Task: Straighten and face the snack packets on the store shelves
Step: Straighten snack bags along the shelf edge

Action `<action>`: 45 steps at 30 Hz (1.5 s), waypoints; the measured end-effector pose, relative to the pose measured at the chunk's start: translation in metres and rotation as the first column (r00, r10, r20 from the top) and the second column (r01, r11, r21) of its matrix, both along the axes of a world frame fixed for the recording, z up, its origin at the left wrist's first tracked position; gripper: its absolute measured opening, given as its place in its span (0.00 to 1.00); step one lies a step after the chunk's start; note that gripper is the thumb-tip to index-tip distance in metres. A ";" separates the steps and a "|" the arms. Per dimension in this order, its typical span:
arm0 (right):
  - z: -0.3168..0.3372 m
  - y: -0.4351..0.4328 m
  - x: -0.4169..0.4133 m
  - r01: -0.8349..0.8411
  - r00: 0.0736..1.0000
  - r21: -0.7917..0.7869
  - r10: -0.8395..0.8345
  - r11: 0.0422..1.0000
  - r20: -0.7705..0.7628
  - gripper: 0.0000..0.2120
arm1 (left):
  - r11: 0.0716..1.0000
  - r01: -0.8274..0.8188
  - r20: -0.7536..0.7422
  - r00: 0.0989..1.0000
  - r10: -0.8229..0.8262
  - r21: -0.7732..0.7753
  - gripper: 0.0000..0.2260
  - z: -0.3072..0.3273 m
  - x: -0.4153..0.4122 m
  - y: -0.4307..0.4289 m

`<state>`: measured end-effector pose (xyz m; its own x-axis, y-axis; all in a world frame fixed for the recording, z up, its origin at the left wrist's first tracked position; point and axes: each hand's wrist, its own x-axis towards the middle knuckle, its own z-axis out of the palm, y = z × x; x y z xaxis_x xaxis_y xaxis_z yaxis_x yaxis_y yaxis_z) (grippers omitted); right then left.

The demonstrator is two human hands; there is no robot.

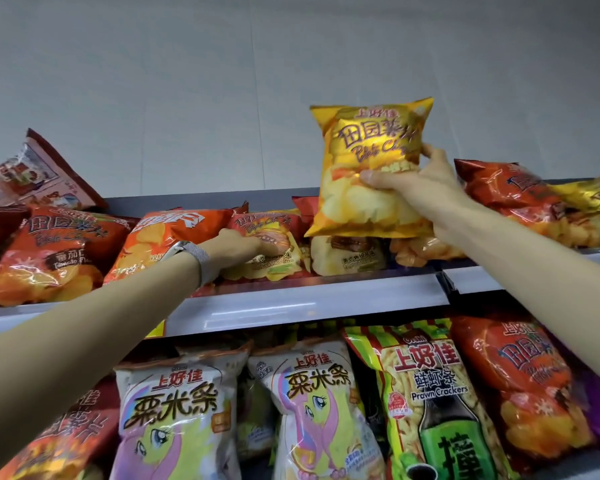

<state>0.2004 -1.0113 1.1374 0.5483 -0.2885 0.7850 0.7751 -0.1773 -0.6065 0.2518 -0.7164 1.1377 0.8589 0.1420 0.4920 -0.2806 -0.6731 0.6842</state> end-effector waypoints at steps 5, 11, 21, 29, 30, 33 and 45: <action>-0.002 -0.019 -0.006 0.139 0.990 0.018 -0.139 0.990 0.011 0.60 | 0.991 0.028 0.009 1.000 -0.027 -0.134 0.54 0.000 0.000 -0.004; -0.002 -0.033 -0.017 0.189 0.979 0.113 -0.196 0.975 0.048 0.56 | 0.932 0.141 0.068 0.990 -0.125 -0.333 0.31 0.002 -0.001 -0.003; -0.010 -0.013 -0.008 0.264 0.964 -0.004 -0.264 0.965 0.032 0.58 | 0.880 0.345 -0.124 0.907 -0.402 -0.327 0.19 0.001 -0.004 -0.008; -0.013 -0.013 -0.004 0.303 0.953 -0.013 -0.303 0.953 0.015 0.58 | 0.831 0.414 -0.044 0.886 -0.461 -0.371 0.07 0.004 -0.010 -0.024; -0.013 -0.015 -0.005 0.305 0.952 0.014 -0.305 0.952 0.014 0.58 | 0.814 0.434 -0.024 0.877 -0.479 -0.387 0.07 0.005 -0.012 -0.025; -0.011 -0.021 -0.009 0.317 0.946 0.102 -0.322 0.943 0.033 0.58 | 0.769 0.473 0.015 0.856 -0.517 -0.431 0.09 0.009 -0.021 -0.020; -0.008 -0.002 0.005 0.304 0.953 0.075 -0.304 0.950 -0.014 0.59 | 0.602 0.690 0.267 0.717 -0.644 -0.401 0.25 0.028 -0.065 0.010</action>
<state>0.2059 -1.0136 1.1293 0.4271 -0.5002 0.7533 0.6905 -0.3575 -0.6288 0.1870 -0.7064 1.1654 0.7621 -0.2355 0.6032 -0.5988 0.0983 0.7949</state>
